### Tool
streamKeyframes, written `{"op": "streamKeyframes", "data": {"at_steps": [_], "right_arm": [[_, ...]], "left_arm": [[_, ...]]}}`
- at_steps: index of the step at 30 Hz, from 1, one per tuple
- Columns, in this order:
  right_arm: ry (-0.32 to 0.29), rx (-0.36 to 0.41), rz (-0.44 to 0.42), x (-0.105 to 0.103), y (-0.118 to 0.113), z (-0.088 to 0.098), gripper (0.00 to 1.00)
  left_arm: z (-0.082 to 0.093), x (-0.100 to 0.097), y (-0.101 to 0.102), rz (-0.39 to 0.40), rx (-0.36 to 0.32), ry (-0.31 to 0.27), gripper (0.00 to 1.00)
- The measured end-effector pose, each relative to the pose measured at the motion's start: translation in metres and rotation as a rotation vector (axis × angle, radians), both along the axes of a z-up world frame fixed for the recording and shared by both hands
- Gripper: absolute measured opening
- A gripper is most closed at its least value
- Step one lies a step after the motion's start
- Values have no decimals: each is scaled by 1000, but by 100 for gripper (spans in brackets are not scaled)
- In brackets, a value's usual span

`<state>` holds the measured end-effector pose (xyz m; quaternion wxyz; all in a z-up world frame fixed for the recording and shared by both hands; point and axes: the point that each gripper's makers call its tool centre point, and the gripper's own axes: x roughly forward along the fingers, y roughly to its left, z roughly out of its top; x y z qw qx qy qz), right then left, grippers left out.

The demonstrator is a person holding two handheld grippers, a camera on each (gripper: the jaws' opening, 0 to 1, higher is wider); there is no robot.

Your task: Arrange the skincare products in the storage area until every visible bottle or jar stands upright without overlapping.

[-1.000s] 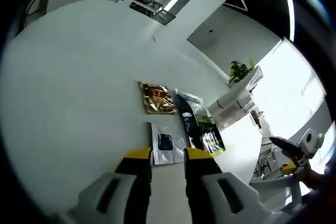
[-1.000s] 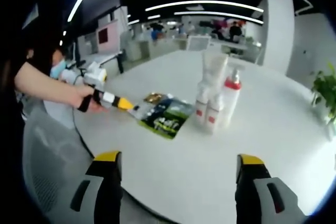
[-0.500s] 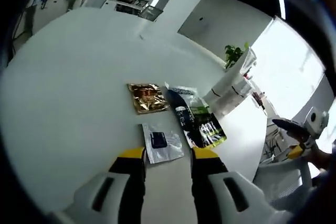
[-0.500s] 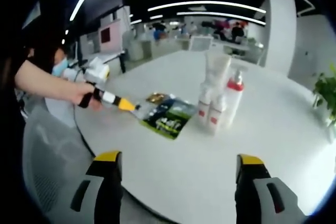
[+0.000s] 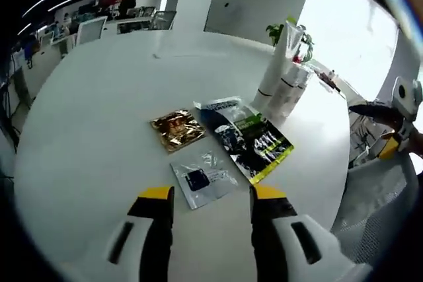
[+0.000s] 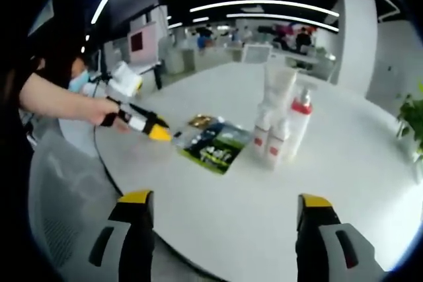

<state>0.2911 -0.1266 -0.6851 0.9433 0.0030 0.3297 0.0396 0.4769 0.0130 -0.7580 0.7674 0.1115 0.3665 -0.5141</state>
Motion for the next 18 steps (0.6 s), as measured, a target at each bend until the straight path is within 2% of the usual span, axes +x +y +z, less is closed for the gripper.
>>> {"op": "streamKeyframes", "data": {"at_steps": [5, 8, 15, 18], "right_arm": [[1, -2, 10, 0, 2, 0, 92], [1, -4, 15, 0, 3, 0, 92], [-6, -5, 23, 0, 4, 1, 93], [-8, -3, 29, 0, 6, 2, 93]], "left_arm": [[11, -7, 5, -36, 7, -74, 50], [15, -12, 12, -50, 19, -98, 55], [38, -22, 37, 28, -14, -117, 71], [53, -31, 44, 61, -47, -138, 76]]}}
